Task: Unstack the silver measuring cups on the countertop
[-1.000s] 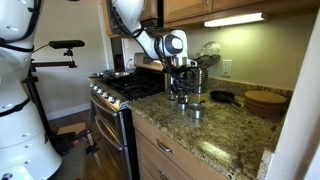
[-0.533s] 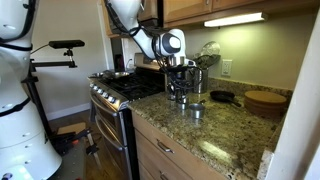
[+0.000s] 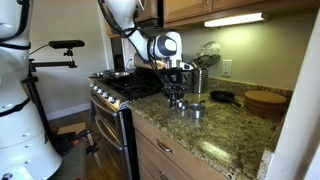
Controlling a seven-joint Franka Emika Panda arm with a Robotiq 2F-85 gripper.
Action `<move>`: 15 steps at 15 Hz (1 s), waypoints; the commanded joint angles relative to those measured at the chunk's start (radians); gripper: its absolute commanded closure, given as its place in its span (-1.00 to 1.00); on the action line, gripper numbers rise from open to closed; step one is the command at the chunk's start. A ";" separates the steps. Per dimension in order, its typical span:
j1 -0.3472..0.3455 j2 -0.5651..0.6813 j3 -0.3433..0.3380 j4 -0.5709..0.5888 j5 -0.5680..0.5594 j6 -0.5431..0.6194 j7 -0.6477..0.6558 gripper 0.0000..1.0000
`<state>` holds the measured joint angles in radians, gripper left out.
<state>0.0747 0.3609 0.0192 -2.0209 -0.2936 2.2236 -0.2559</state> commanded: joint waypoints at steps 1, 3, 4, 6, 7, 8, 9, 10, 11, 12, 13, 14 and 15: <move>-0.010 -0.065 -0.001 -0.083 -0.007 0.003 0.042 0.75; -0.010 -0.066 -0.001 -0.092 -0.006 0.004 0.048 0.75; -0.010 -0.065 0.000 -0.093 -0.006 0.004 0.052 0.75; -0.010 -0.066 0.000 -0.096 -0.006 0.003 0.056 0.75; -0.010 -0.066 -0.001 -0.096 -0.007 0.001 0.059 0.75; -0.010 -0.068 -0.002 -0.097 -0.009 -0.001 0.060 0.75; -0.010 -0.070 -0.003 -0.098 -0.011 -0.003 0.062 0.75; -0.010 -0.073 -0.004 -0.098 -0.012 -0.005 0.064 0.75; -0.010 -0.076 -0.005 -0.098 -0.014 -0.009 0.065 0.75; -0.009 -0.078 -0.007 -0.099 -0.017 -0.011 0.065 0.75; -0.009 -0.081 -0.008 -0.099 -0.018 -0.015 0.066 0.75; -0.009 -0.084 -0.010 -0.099 -0.020 -0.016 0.068 0.75; -0.010 -0.086 -0.012 -0.099 -0.020 -0.016 0.069 0.75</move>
<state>0.0740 0.3411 0.0107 -2.0678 -0.2937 2.2236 -0.2138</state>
